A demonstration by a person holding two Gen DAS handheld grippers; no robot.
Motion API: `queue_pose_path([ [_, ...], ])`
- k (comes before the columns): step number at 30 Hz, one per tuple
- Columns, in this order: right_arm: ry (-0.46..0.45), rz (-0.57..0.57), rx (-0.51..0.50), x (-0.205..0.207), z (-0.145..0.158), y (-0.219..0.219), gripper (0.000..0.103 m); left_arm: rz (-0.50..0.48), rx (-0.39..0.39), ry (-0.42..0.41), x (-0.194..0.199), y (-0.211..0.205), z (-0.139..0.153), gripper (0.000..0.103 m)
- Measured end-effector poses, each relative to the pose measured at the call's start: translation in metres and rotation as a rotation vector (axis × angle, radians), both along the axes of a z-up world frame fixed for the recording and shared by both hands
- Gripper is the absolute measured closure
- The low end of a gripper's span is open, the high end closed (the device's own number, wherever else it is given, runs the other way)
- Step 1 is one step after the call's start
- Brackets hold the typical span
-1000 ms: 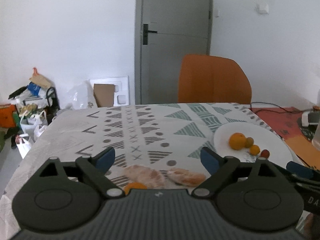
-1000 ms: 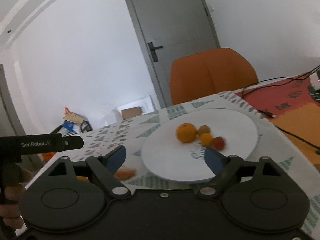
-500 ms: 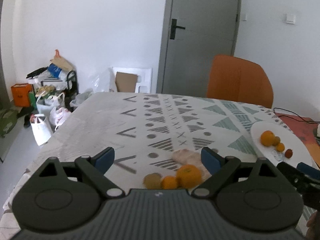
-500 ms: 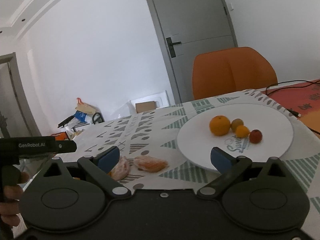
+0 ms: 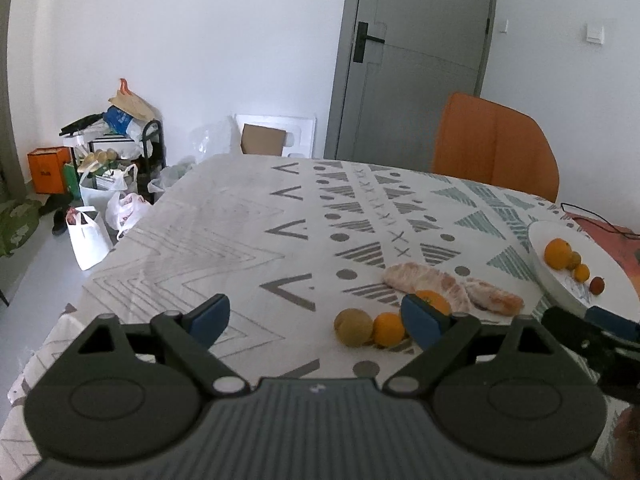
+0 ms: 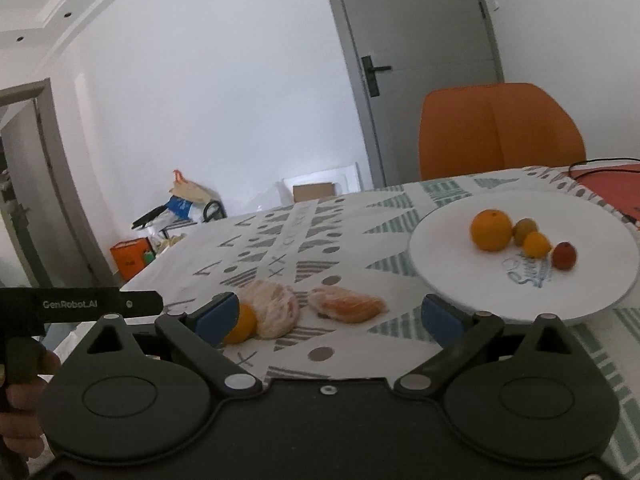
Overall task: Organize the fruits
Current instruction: 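Move both tools back toward the remaining fruits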
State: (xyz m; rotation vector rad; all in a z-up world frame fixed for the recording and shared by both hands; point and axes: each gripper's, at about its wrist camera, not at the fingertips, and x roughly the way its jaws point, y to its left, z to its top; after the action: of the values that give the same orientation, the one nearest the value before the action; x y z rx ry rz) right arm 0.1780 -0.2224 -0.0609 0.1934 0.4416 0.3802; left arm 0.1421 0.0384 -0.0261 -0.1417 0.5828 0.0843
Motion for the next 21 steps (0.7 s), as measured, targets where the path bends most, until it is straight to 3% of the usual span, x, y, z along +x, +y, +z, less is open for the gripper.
queue_pose_path([
  [5,0.026,0.007,-0.007,0.004,-0.004,0.004,0.005,-0.01,-0.018,0.004,0.005,0.001,-0.006,0.015],
  [21,0.075,0.023,-0.046,0.013,-0.006,0.014,0.01,-0.049,-0.114,0.031,0.025,-0.001,-0.022,0.063],
])
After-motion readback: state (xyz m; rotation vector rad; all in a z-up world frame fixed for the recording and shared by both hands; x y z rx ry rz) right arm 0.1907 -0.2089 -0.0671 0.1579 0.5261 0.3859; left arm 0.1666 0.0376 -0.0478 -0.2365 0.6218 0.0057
